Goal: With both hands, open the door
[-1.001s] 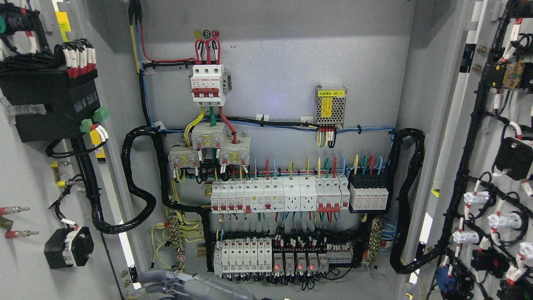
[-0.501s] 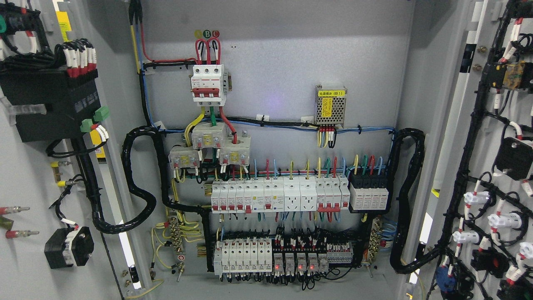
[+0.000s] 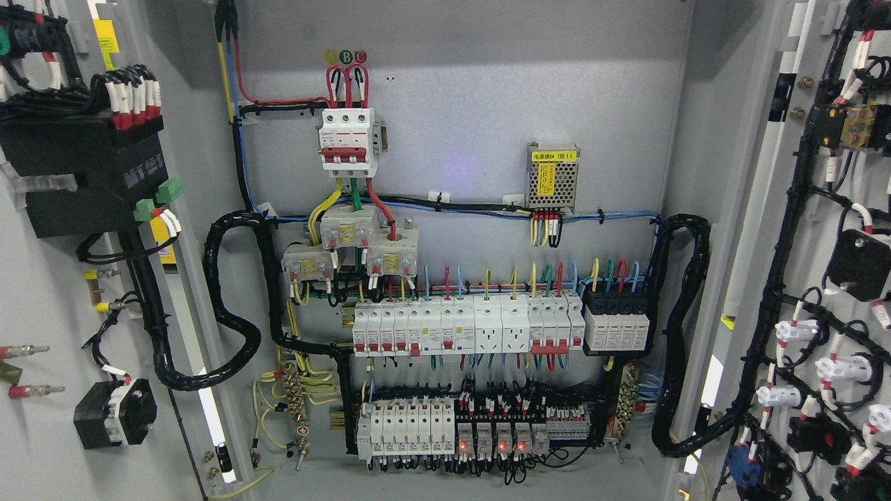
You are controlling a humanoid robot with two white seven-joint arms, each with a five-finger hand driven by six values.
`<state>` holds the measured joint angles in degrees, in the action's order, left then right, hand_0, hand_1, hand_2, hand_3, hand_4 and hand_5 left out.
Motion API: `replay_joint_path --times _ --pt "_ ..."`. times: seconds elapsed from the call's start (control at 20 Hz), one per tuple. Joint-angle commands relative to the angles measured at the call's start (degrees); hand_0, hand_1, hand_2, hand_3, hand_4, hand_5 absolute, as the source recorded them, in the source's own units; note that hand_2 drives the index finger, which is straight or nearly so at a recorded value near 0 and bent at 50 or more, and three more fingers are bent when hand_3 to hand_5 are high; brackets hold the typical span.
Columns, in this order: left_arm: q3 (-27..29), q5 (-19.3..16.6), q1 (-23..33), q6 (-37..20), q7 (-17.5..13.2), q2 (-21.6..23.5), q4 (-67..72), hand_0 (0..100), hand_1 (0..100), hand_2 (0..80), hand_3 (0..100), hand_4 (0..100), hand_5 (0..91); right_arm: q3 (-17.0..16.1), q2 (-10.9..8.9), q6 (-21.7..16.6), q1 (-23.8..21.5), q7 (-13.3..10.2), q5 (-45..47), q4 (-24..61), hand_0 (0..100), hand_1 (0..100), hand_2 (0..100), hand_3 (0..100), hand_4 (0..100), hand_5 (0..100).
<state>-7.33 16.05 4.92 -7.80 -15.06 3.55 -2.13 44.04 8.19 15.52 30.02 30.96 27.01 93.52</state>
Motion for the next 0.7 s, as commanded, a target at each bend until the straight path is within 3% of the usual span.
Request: replay_joint_path --times 0.0,0.25,0.65 --pt "0.0 0.0 0.0 0.0 0.0 0.0 0.0 26 1 0.0 0 0 0.0 6.1 0.68 -0.1 1.5 -0.4 0.9 -0.3 21 6 0 0 0 0" --pt "0.1 0.0 0.0 0.0 0.0 0.0 -0.1 27 1 0.0 0 0 0.0 7.7 0.68 -0.1 2.1 -2.0 0.9 -0.8 21 6 0 0 0 0" --pt "0.1 0.0 0.0 0.0 -0.1 0.0 -0.1 26 1 0.0 0 0 0.0 7.4 0.77 -0.1 3.3 -2.0 1.0 -0.9 21 7 0 0 0 0"
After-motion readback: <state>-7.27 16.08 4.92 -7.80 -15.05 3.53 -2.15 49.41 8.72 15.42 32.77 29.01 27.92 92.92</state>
